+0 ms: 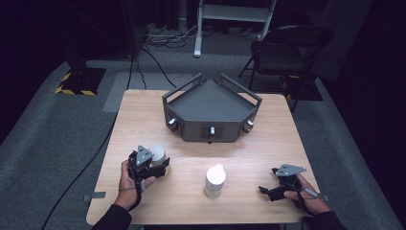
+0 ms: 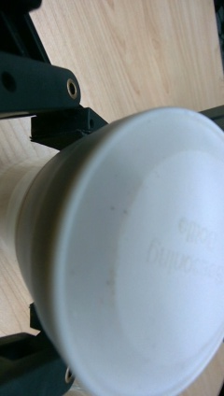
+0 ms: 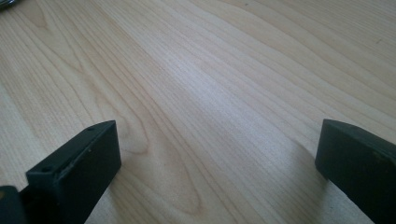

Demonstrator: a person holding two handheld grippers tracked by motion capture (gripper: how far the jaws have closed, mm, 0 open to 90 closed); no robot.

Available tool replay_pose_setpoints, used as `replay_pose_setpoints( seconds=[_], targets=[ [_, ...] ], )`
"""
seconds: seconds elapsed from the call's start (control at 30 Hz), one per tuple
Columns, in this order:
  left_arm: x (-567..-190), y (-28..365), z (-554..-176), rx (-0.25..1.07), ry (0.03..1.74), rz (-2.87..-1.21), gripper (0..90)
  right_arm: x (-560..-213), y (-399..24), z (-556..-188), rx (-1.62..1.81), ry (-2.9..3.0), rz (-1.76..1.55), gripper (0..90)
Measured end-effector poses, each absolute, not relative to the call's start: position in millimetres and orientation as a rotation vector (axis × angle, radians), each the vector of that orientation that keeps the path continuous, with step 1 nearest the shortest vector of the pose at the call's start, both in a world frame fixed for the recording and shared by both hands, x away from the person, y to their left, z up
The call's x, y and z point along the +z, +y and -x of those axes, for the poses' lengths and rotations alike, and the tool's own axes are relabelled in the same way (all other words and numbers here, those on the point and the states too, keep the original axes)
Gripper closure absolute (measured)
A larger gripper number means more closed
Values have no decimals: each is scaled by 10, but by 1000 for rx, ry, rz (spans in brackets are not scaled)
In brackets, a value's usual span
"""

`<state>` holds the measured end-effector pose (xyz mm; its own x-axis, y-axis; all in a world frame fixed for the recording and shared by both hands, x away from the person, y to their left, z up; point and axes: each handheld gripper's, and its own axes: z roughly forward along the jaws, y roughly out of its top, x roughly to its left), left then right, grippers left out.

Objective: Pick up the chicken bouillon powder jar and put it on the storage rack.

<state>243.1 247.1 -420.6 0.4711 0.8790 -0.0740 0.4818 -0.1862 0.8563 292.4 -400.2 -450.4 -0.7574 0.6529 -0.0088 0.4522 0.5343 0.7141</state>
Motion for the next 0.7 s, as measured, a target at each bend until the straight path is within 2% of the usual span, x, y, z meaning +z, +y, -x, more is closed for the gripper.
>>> replay_pose_setpoints(
  seconds=[0.7],
  targets=[
    [-3997, 2487, -2517, 565, 1144, -1826, 330, -4504, -4002, -2924, 1045, 2500, -923, 0]
  ],
)
